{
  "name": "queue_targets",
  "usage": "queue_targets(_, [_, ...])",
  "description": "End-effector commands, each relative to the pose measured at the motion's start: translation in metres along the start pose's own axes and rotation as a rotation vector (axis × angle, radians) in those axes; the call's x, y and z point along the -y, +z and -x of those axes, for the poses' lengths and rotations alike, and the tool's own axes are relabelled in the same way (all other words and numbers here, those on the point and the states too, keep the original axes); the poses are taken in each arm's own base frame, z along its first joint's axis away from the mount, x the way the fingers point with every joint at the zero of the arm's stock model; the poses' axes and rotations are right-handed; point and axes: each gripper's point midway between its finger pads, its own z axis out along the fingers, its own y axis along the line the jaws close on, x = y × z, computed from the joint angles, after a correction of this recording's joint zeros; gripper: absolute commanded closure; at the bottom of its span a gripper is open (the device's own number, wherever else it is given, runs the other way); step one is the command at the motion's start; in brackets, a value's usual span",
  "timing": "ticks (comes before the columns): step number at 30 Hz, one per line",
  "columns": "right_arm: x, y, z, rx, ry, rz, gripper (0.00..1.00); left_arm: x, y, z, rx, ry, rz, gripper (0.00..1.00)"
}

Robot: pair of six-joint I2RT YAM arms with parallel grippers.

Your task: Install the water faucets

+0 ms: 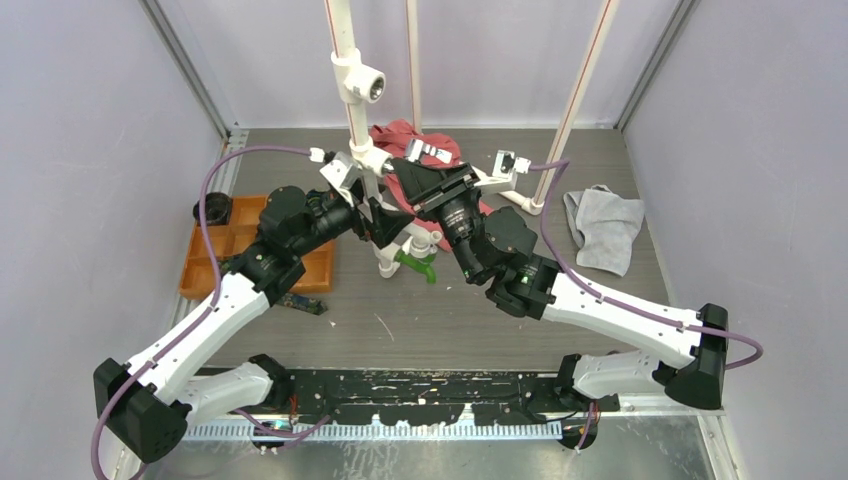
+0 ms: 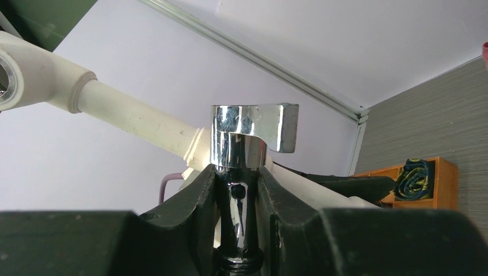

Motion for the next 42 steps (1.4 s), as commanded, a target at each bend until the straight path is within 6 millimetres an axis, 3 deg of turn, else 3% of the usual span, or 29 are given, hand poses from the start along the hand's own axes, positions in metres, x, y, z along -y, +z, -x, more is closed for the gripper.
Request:
queue_targets(1, [0.021, -0.005, -0.009, -0.025, -0.077, -0.054, 1.0, 0.035, 0.001, 0.014, 0.018, -0.014, -0.139, 0.07])
queue_targets(8, [0.025, -0.007, -0.03, -0.123, -0.072, -0.072, 1.0, 0.032, 0.005, 0.013, 0.013, -0.021, -0.124, 0.07])
queue_targets(15, [0.027, -0.011, -0.038, -0.165, -0.059, -0.071, 0.99, 0.031, 0.007, 0.011, 0.006, -0.024, -0.116, 0.08])
queue_targets(18, [0.026, -0.011, -0.039, -0.174, -0.054, -0.064, 0.88, 0.031, 0.008, 0.01, 0.003, -0.024, -0.116, 0.08])
queue_targets(23, [0.027, -0.011, -0.042, -0.184, -0.057, -0.062, 0.86, 0.031, 0.01, 0.009, -0.001, -0.026, -0.117, 0.07])
queue_targets(30, [0.026, -0.011, -0.039, -0.172, -0.062, -0.059, 0.73, 0.032, 0.011, 0.01, -0.002, -0.018, -0.121, 0.07])
queue_targets(36, [0.028, -0.013, -0.04, -0.177, -0.06, -0.061, 0.7, 0.032, 0.011, 0.009, -0.004, -0.02, -0.12, 0.07])
queue_targets(38, [0.028, -0.014, -0.041, -0.184, -0.057, -0.058, 0.74, 0.033, 0.012, 0.009, -0.005, -0.021, -0.12, 0.07])
queue_targets(41, [0.028, -0.014, -0.042, -0.188, -0.051, -0.061, 0.99, 0.033, 0.012, 0.009, -0.006, -0.02, -0.121, 0.07])
queue_targets(42, [0.029, -0.014, -0.043, -0.19, -0.047, -0.064, 1.0, 0.034, 0.013, 0.009, -0.006, -0.02, -0.121, 0.07])
